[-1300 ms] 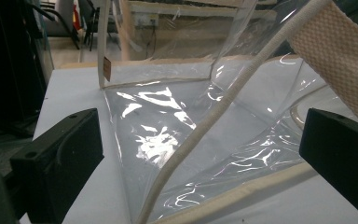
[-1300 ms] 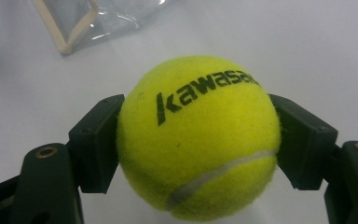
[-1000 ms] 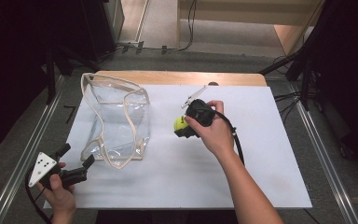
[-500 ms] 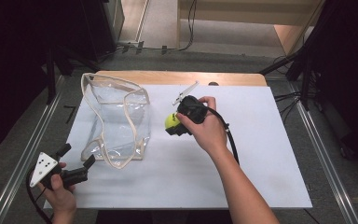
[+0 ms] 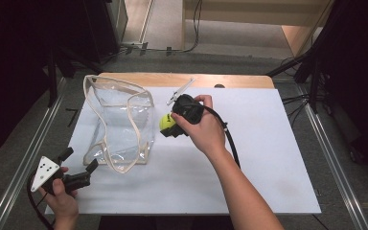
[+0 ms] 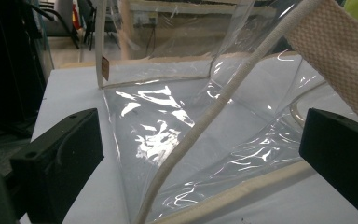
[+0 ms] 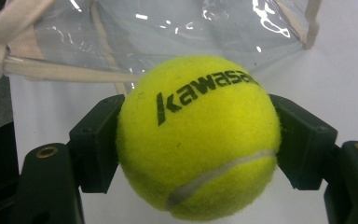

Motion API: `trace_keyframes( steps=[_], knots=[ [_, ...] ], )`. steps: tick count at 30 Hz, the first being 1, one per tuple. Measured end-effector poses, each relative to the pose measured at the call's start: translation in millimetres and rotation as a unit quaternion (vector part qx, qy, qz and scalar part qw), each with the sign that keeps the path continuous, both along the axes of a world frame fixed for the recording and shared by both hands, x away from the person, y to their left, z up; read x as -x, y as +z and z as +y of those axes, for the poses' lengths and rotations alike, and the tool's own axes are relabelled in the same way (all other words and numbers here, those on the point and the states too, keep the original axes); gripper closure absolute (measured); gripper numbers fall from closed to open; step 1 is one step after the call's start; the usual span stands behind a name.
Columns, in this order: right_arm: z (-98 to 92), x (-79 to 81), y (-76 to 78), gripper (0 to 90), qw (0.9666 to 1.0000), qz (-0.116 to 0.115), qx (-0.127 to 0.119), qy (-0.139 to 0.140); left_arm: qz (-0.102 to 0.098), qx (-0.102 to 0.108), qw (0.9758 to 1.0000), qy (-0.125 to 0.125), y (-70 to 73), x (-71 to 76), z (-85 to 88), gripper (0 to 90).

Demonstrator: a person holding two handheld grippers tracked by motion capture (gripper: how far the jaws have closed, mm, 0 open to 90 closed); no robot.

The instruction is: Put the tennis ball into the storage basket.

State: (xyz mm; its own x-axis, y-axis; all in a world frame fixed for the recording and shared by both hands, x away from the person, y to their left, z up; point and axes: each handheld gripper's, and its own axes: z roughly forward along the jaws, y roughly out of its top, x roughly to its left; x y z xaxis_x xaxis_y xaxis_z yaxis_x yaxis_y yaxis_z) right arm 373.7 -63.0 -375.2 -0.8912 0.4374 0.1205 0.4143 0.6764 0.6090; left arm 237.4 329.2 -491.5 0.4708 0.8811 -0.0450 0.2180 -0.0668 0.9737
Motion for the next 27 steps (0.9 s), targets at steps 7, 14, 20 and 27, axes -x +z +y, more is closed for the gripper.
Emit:
trace_keyframes(
  steps=[7, 14, 20, 27],
  knots=[
    [11.3, 0.0, 9.6, 23.7, 0.9998, -0.004, -0.006, 0.017, 0.001, 0.001, 1.0, -0.001, 0.1, 0.1, 0.2, 0.0],
    [22.6, -0.2, 19.1, 23.7, 0.9995, -0.005, -0.013, 0.028, 0.0, 0.0, 1.0, -0.002, 0.0, -0.2, 0.0, 0.0],
    [30.7, -0.1, 28.6, 23.7, 0.9992, -0.012, -0.012, 0.036, 0.001, 0.0, 1.0, -0.002, 0.0, -0.4, -0.2, 0.0],
    [41.2, 1.7, 41.5, 23.7, 0.9986, -0.021, -0.013, 0.046, 0.001, 0.0, 1.0, -0.002, 0.0, -0.4, -0.2, 0.0]
  ],
)
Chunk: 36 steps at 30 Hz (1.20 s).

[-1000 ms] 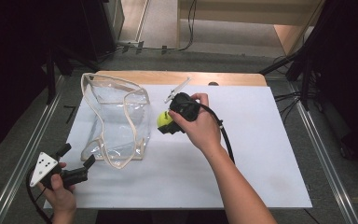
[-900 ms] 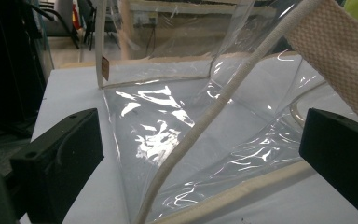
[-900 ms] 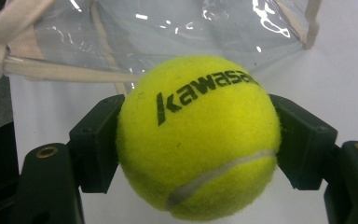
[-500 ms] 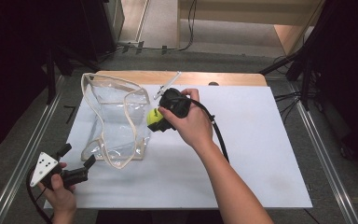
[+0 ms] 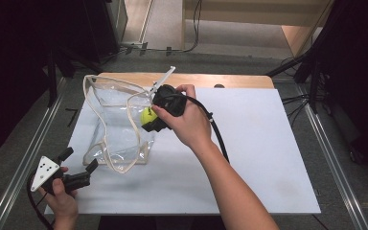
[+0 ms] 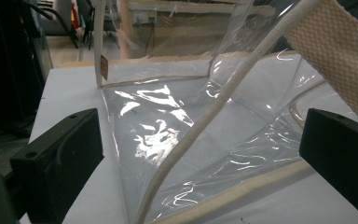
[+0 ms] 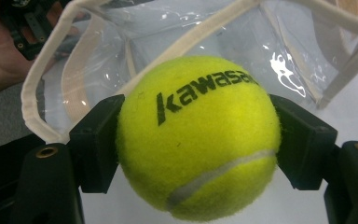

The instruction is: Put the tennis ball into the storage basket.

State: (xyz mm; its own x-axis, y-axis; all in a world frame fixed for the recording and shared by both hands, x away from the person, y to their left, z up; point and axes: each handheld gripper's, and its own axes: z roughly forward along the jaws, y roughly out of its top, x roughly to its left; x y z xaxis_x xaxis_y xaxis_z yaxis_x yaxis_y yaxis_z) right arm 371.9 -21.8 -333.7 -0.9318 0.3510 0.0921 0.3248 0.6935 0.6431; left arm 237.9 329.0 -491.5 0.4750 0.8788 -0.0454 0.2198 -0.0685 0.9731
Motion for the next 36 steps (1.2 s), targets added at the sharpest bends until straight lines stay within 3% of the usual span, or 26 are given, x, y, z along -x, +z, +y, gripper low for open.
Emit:
trace_keyframes(
  steps=[15, 36],
  knots=[
    [25.1, 3.9, 19.0, 23.7, 0.9996, -0.011, -0.005, 0.025, 0.001, 0.003, 1.0, 0.0, -0.1, -0.2, -0.1, 0.0],
    [62.3, 8.3, 21.7, 23.7, 0.998, -0.007, -0.01, 0.062, 0.003, 0.005, 1.0, 0.0, -0.1, -0.4, -0.2, 0.0]
  ],
)
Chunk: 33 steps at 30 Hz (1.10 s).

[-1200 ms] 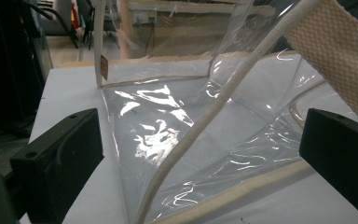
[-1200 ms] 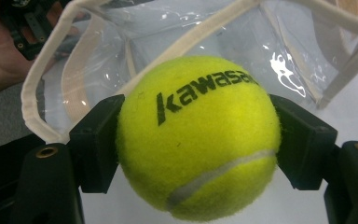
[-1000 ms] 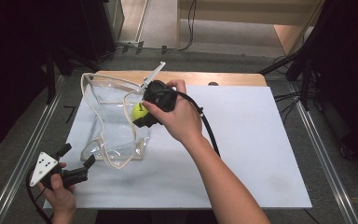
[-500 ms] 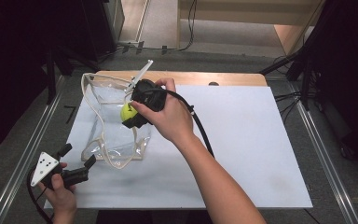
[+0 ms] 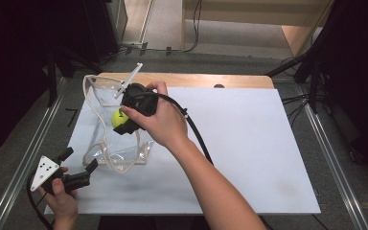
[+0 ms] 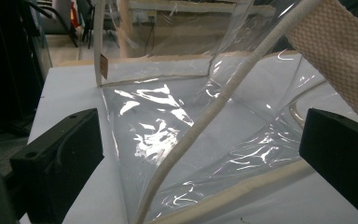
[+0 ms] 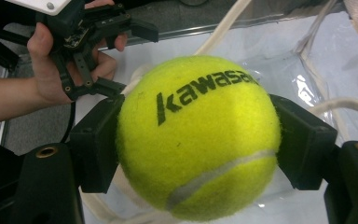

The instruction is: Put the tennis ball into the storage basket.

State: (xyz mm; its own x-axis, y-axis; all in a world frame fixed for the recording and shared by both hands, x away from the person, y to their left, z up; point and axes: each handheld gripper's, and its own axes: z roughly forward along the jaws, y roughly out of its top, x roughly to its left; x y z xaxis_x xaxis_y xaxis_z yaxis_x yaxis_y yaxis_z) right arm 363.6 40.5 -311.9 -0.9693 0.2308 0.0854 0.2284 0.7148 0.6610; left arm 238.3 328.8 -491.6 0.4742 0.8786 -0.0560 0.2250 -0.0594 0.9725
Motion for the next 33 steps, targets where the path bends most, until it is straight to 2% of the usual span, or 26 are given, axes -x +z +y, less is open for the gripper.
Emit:
trace_keyframes(
  steps=[12, 14, 15, 16, 17, 20, 24, 33],
  knots=[
    [17.3, -0.9, -6.8, 23.5, 1.0, 0.006, 0.001, 0.006, 0.0, 0.001, 1.0, 0.001, 0.0, -0.1, 0.3, 0.0],
    [19.1, 0.8, -7.4, 22.5, 1.0, -0.009, 0.002, 0.0, 0.0, 0.001, 1.0, 0.001, 0.0, -0.1, 0.2, 0.0],
    [19.8, 2.9, -6.8, 16.3, 0.9997, -0.022, 0.003, -0.01, 0.0, 0.001, 1.0, 0.001, 0.0, -0.1, 0.3, 0.0],
    [20.3, 3.7, -5.9, 5.0, 0.9995, -0.031, -0.004, -0.008, 0.0, 0.001, 1.0, 0.001, 0.0, -0.1, 0.3, 0.0],
    [19.6, 4.2, -4.0, 0.0, 0.9995, -0.029, -0.012, -0.005, 0.0, 0.0, 1.0, 0.001, 0.0, -0.1, 0.3, 0.0],
    [15.4, 5.4, 2.3, 0.0, 0.999, -0.033, -0.029, -0.01, 0.0, -0.002, 1.0, 0.0, 0.0, -0.1, 0.6, 0.0],
    [8.5, 6.3, 5.8, 0.0, 0.9986, -0.042, -0.028, -0.017, 0.001, -0.002, 1.0, 0.0, 0.0, -0.2, 0.5, 0.0],
    [-16.9, 6.5, 2.9, 0.0, 0.9979, -0.043, -0.027, -0.039, 0.001, -0.003, 1.0, 0.001, -0.1, -0.3, 0.1, 0.0]
  ],
)
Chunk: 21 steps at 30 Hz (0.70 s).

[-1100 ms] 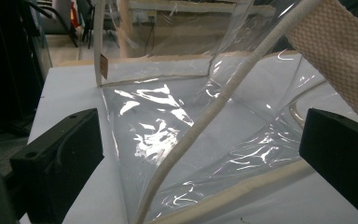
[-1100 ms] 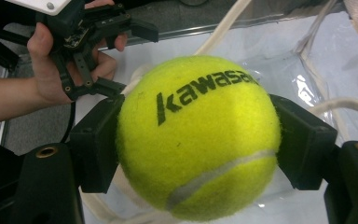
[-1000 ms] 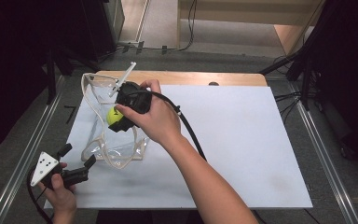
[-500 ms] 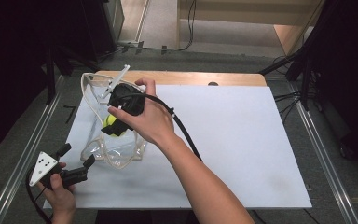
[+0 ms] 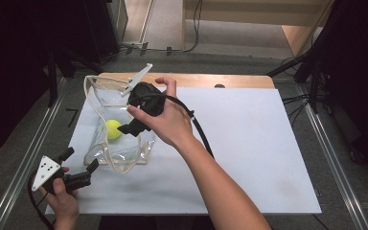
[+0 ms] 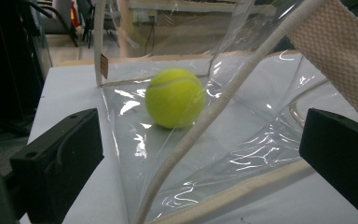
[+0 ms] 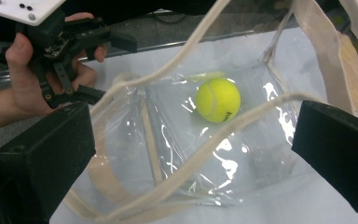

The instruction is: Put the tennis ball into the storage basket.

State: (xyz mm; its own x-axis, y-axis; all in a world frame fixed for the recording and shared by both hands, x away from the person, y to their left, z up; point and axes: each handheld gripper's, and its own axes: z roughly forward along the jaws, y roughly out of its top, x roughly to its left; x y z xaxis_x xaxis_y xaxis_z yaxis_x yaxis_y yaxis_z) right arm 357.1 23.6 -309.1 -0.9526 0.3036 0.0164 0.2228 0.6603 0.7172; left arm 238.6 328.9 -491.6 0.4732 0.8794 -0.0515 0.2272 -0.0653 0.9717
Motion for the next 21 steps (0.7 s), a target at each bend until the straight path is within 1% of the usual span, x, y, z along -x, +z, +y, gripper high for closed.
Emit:
trace_keyframes(
  steps=[4, 5, 9, 11, 16, 17, 19, 21],
  knots=[
    [-11.0, 0.0, -3.4, 0.0, 1.0, 0.002, -0.001, -0.008, -0.001, 0.001, 1.0, 0.001, -0.1, -0.1, -0.4, 0.0],
    [-14.6, 0.2, -4.5, 0.0, 0.9999, -0.001, -0.003, -0.011, -0.001, 0.001, 1.0, 0.001, -0.1, -0.1, -0.5, 0.0],
    [-24.5, 0.8, -7.4, 0.0, 0.9998, -0.002, -0.009, -0.02, -0.001, 0.001, 1.0, 0.0, -0.1, 0.0, -0.8, 0.0],
    [-29.0, 1.1, -9.2, 0.0, 0.9997, 0.002, -0.01, -0.024, -0.001, 0.001, 1.0, 0.0, -0.2, 0.0, -0.8, 0.0],
    [-39.1, 1.2, -14.0, 0.0, 0.9993, 0.003, -0.012, -0.034, -0.001, 0.001, 1.0, 0.0, -0.2, 0.0, -1.0, 0.0],
    [-41.2, 0.7, -15.8, 0.0, 0.9994, 0.005, -0.013, -0.032, -0.001, 0.001, 1.0, 0.0, -0.2, 0.0, -1.0, 0.0],
    [-43.9, 1.2, -18.3, 0.0, 0.9991, 0.007, -0.013, -0.04, 0.0, -0.001, 1.0, -0.001, -0.2, 0.1, -0.7, 0.0],
    [-47.4, 0.8, -22.1, 0.0, 0.999, 0.008, -0.015, -0.042, 0.0, -0.001, 1.0, -0.001, -0.1, 0.0, -0.6, 0.0]
  ],
)
